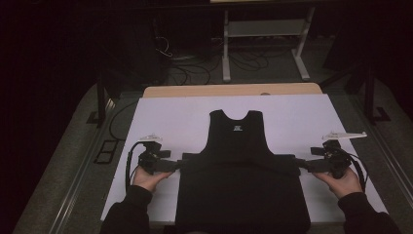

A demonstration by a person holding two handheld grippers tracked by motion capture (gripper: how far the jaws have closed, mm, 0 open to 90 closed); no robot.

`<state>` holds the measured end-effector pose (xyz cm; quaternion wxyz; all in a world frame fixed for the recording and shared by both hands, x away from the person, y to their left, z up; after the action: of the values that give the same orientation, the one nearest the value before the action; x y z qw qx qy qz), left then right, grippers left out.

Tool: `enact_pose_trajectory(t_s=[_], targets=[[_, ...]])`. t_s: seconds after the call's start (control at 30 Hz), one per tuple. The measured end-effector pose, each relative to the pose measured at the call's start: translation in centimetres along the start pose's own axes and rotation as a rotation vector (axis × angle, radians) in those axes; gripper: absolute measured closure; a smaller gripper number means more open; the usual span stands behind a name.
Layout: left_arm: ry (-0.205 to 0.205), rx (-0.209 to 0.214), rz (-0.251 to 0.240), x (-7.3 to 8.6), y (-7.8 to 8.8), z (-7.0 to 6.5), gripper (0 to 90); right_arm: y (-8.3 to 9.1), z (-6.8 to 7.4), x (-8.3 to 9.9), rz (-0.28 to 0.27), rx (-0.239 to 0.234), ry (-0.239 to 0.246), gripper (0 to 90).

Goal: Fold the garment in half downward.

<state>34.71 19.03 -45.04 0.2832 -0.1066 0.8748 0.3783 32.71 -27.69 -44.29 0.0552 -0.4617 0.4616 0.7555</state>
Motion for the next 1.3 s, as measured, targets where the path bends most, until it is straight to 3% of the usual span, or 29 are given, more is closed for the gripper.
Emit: enact_pose_trajectory(t_s=[0.23, 0.43, 0.73, 1.3], targets=[[-0.034, -0.004, -0.005, -0.9, 0.0, -0.2, 0.0, -0.5, -0.1, -1.0, -0.001, -0.011, 0.032, 0.0], [-0.043, 0.007, -0.042, -1.7, 0.2, -0.7, 0.0, -0.6, 0.0, -2.0, -0.018, -0.023, 0.045, 0.0], [-0.07, 0.019, -0.027, -2.7, 0.3, -1.3, 0.0, -0.3, -0.2, -3.1, -0.045, -0.016, 0.054, 0.0], [-0.123, 0.028, -0.021, -6.5, 0.3, -2.5, 0.0, -0.2, -1.3, -6.5, -0.068, -0.015, 0.075, 0.0]])
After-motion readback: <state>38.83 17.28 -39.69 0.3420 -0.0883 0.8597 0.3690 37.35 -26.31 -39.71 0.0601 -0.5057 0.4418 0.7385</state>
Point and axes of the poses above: each handheld gripper's, and its own axes: y roughly backward along the jaws, x roughly out of its underside, z roughly to its left, the point moved 5 cm from there along -y, roughly forward along the jaws, and after that the axes turned 13 degrees about y, right-handed, at the moved point
